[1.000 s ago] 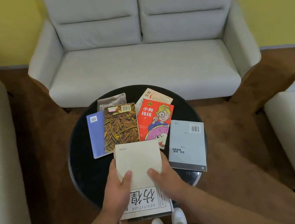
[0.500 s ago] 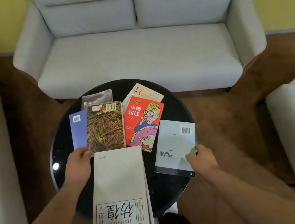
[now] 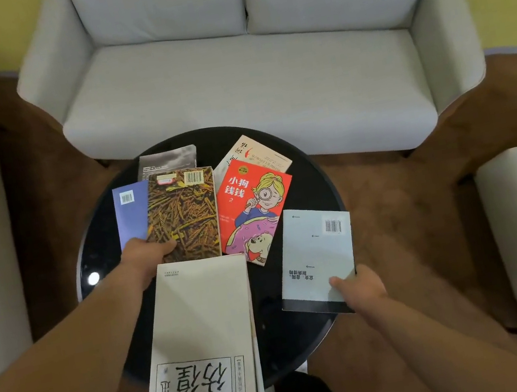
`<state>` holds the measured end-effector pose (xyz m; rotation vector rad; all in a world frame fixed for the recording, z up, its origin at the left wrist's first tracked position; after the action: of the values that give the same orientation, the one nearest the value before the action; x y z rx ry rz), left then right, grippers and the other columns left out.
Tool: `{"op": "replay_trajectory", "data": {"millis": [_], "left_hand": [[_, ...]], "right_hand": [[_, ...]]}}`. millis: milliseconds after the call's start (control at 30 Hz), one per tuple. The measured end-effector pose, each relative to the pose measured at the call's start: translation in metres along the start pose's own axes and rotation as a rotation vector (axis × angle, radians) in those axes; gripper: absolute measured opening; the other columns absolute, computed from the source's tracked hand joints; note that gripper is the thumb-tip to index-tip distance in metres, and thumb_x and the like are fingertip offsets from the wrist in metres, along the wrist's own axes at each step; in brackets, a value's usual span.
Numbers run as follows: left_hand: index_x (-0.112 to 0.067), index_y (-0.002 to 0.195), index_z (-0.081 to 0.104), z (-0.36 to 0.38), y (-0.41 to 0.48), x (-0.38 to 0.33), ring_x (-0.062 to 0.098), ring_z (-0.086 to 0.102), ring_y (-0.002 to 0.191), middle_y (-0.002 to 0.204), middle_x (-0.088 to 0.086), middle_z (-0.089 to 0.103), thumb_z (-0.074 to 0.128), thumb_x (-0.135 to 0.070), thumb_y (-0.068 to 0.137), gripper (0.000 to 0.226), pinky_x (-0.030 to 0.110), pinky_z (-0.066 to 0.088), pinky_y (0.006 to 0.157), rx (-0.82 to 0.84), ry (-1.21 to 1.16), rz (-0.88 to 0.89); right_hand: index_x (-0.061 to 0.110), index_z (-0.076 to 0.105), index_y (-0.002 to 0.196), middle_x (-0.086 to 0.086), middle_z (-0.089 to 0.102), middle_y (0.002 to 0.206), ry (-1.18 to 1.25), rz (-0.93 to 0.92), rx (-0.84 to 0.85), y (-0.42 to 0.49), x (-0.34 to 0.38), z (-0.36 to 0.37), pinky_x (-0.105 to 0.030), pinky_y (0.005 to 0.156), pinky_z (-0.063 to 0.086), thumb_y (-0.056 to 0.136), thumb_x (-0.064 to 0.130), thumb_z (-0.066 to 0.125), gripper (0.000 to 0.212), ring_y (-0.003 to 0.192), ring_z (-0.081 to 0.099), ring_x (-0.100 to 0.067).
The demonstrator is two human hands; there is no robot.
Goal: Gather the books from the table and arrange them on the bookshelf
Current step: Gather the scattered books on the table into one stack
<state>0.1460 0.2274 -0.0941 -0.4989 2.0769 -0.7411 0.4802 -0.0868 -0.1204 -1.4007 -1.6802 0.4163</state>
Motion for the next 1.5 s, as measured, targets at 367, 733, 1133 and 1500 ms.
{"op": "replay_trajectory", "data": {"millis": [367, 733, 1133, 1500], "left_hand": [[-0.017, 0.108, 0.058, -0.037, -0.070, -0.094, 0.033, 0.068, 0.107, 0.117, 0.017, 0.067, 0.059, -0.012, 0.100, 0.010, 0.051, 0.056, 0.092, 0.100, -0.293, 0.338], [-0.024, 0.134, 0.057, -0.060, -0.183, -0.001, 0.024, 0.070, 0.112, 0.122, 0.004, 0.073, 0.043, -0.010, 0.105, 0.035, 0.046, 0.052, 0.092, 0.326, -0.619, 0.212], [-0.021, 0.129, 0.056, -0.059, -0.197, 0.112, 0.019, 0.065, 0.112, 0.122, 0.001, 0.069, 0.061, -0.012, 0.099, 0.033, 0.047, 0.049, 0.106, 0.401, -0.041, 0.127], [-0.026, 0.128, 0.051, -0.048, -0.211, 0.083, 0.013, 0.061, 0.113, 0.120, -0.005, 0.065, 0.070, -0.009, 0.091, 0.046, 0.032, 0.051, 0.097, 0.405, 0.234, 0.338]], "right_hand": [[0.007, 0.048, 0.132, -0.009, 0.058, 0.122, 0.168, -0.224, -0.019, -0.050, 0.038, -0.047, -0.031, 0.073, 0.048, 0.101, 0.015, 0.055, 0.033, 0.103, 0.055, -0.024], [0.023, 0.049, 0.136, 0.000, 0.063, 0.126, 0.500, -0.358, 0.063, -0.145, 0.095, -0.060, -0.036, 0.087, 0.055, 0.104, 0.019, 0.052, 0.032, 0.115, 0.062, -0.024], [0.020, 0.055, 0.136, -0.014, 0.070, 0.121, 0.833, -0.114, 0.195, -0.211, 0.047, -0.003, -0.034, 0.064, 0.054, 0.103, 0.012, 0.052, 0.034, 0.095, 0.069, -0.028], [0.026, 0.053, 0.128, -0.005, 0.068, 0.120, 0.716, -0.153, 0.330, -0.225, 0.040, 0.045, -0.028, 0.063, 0.058, 0.103, 0.012, 0.053, 0.029, 0.107, 0.067, -0.026]]}}
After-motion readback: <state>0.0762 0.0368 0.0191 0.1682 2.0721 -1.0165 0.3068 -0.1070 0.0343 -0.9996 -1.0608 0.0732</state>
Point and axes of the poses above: each hand's wrist, its own y-axis towards the middle knuckle, its own z-axis out of the palm, x = y × z, the point moved 8 cm from there along y, towards the middle knuckle
